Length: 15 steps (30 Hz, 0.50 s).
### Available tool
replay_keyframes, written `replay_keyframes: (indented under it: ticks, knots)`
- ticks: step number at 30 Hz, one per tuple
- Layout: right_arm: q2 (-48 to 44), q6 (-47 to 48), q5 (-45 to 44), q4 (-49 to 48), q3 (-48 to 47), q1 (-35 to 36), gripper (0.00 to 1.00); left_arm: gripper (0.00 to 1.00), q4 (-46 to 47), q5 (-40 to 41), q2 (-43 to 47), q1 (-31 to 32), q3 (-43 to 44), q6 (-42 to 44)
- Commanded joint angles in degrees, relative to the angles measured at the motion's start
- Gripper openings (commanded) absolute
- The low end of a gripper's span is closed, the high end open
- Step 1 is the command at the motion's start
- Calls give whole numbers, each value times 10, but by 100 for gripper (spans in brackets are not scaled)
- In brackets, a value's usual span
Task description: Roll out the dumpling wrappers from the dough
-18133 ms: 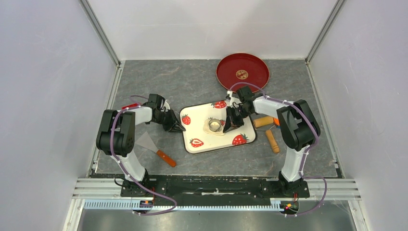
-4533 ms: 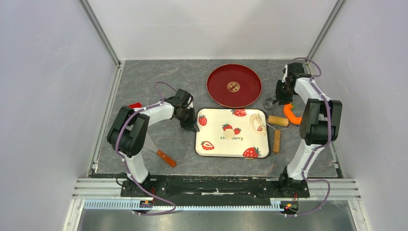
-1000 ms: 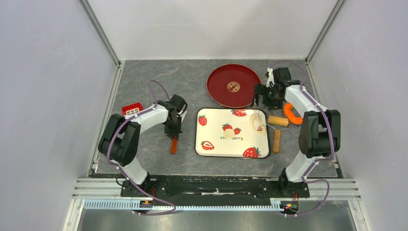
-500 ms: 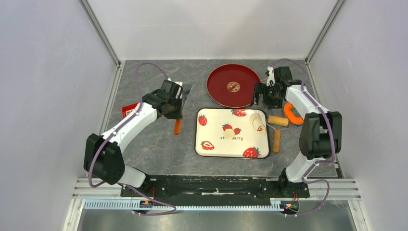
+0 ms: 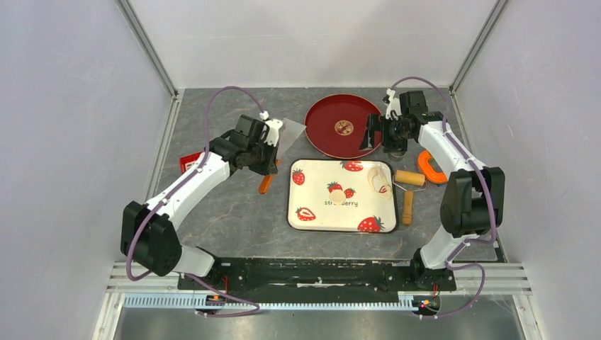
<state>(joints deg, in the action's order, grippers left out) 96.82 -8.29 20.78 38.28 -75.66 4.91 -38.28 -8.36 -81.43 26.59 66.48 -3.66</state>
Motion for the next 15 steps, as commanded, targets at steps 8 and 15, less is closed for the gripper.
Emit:
replay_keyframes:
  ticks: [8,15]
  knots:
    - [-28,-77,226,-109,-53,66,98,2,32,42,7,88,-11,93]
    - [0,-124,242,-153,-68,121,98,2,35,70,-8,138,-6,81]
